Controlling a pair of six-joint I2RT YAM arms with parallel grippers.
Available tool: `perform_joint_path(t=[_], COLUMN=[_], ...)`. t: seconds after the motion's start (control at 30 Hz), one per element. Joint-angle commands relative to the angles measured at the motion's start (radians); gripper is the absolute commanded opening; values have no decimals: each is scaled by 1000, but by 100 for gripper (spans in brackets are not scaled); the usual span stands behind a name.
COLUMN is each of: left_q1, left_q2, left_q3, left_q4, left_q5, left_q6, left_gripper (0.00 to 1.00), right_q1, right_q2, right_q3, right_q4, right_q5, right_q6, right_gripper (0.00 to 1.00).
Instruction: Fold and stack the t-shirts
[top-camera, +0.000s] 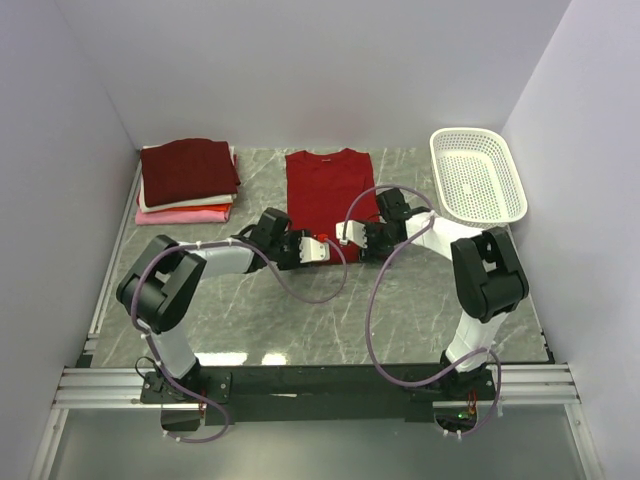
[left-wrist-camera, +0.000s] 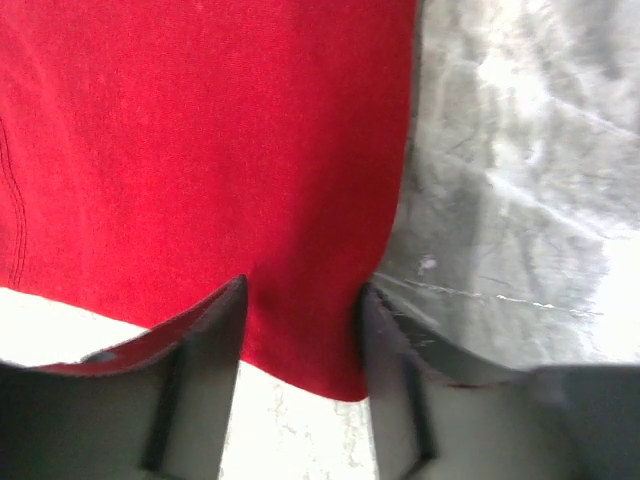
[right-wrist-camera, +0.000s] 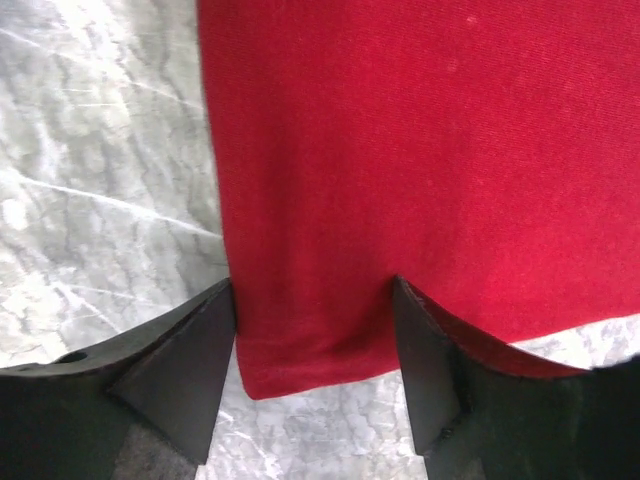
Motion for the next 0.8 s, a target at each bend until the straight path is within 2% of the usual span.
perform_joint_path(t=[0.0,0.03,0.07,0.13,0.17,0.23,0.3,0.5,0.6,0.67,0.7,0.77], left_q1=[12,10,10,10,12,16,15,-33,-108,-221,-221,-296], left_q2=[40,47,58,58,54,43,11,-149,-232,-297,-322,-398], left_q3=[16,21,30,24,14,6,-10,-62,-89,-114,-128,-167], left_q4=[12,11,6,18,21,18,11,-140,-253,-310,-324,-328], left_q5=[-52,-57,-60,-57,-54,-46,-26,55,93,98,107,121], left_q6=[25,25,30,34,36,33,28,-44,-119,-177,-199,-264], left_gripper=[49,43,28,18,11,7,1,0,1,1,1,1], right_q1=[16,16,19,17,17,19,17,29,74,123,135,160], right_q2=[21,21,26,30,32,29,14,-153,-288,-405,-443,-541], right_q3=[30,33,42,54,56,53,48,-33,-146,-243,-272,-321], right_q4=[30,26,20,-9,-14,-20,-49,-244,-310,-361,-373,-410], right_q5=[36,36,32,21,17,13,4,-88,-102,-94,-91,-106], right_q6=[30,35,38,42,42,41,27,-22,-36,-22,-10,7], right_gripper=[65,63,59,40,21,7,0,0,0,0,0,0])
